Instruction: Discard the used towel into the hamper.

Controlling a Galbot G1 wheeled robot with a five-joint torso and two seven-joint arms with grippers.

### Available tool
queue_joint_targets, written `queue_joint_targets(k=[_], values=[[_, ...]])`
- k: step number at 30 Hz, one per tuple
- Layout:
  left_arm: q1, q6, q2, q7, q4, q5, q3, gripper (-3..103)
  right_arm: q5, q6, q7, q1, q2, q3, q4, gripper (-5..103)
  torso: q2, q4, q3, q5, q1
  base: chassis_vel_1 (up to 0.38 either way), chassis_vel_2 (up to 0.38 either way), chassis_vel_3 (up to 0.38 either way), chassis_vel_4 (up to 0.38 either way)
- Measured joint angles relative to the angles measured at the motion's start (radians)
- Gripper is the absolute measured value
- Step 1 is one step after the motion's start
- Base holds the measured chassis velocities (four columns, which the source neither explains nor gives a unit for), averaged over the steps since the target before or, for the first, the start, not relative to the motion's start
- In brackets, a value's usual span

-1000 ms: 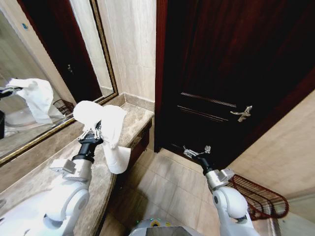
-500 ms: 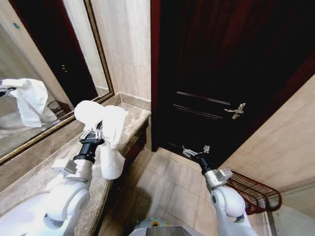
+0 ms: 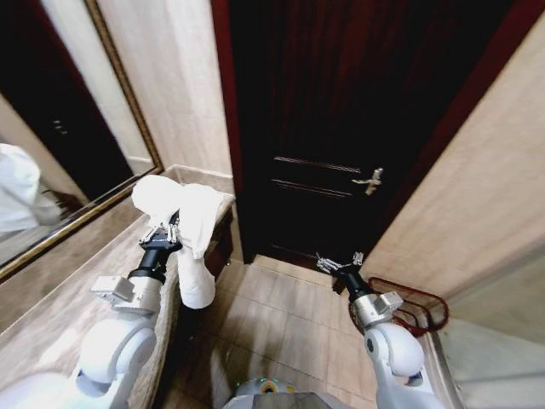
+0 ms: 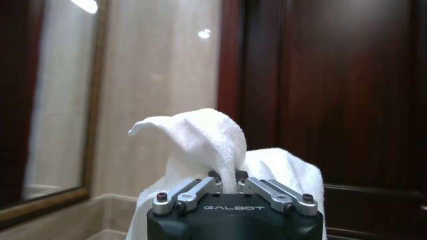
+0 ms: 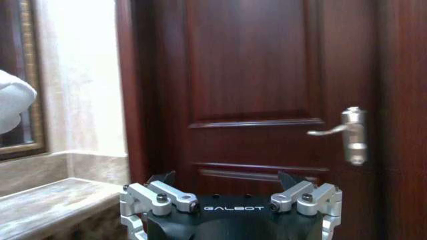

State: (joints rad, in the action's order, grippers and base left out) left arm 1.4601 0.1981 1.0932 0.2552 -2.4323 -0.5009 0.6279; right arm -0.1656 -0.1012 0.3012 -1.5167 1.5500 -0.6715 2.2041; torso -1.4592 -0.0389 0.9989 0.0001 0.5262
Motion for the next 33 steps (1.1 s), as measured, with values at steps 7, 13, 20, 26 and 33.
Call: queue_joint_targets(k=[7, 13, 20, 26, 33], values=[[0.005, -0.017, -0.011, -0.064, 0.007, -0.015, 0.002, 7, -0.002, 0.001, -0.003, 0.000, 0.002, -0.004, 0.000, 100, 0.000, -0.0002, 0.000, 0.0000, 0.000, -0.116, -0.120, -0.121, -0.136], [0.001, -0.016, -0.016, -0.080, 0.020, -0.048, -0.002, 7, -0.007, 0.001, -0.007, -0.001, 0.002, -0.009, 0.002, 100, 0.000, 0.0000, 0.000, -0.0001, 0.000, -0.125, -0.127, -0.117, -0.137], [0.004, -0.015, -0.019, -0.111, 0.033, -0.060, -0.008, 7, -0.012, 0.000, -0.014, 0.000, 0.002, -0.011, 0.008, 100, 0.000, -0.0002, 0.000, -0.0001, 0.000, -0.120, -0.124, -0.117, -0.131], [0.000, -0.025, -0.021, -0.149, 0.054, -0.105, -0.011, 7, -0.008, -0.030, -0.052, 0.000, -0.004, -0.008, 0.026, 100, 0.000, -0.0001, 0.000, -0.0001, 0.000, -0.126, -0.128, -0.132, -0.120], [0.000, -0.035, -0.010, -0.173, 0.081, -0.118, -0.014, 7, -0.005, -0.039, -0.082, -0.001, -0.017, -0.013, 0.044, 100, 0.000, 0.0000, 0.000, -0.0003, 0.000, -0.121, -0.131, -0.127, -0.124]])
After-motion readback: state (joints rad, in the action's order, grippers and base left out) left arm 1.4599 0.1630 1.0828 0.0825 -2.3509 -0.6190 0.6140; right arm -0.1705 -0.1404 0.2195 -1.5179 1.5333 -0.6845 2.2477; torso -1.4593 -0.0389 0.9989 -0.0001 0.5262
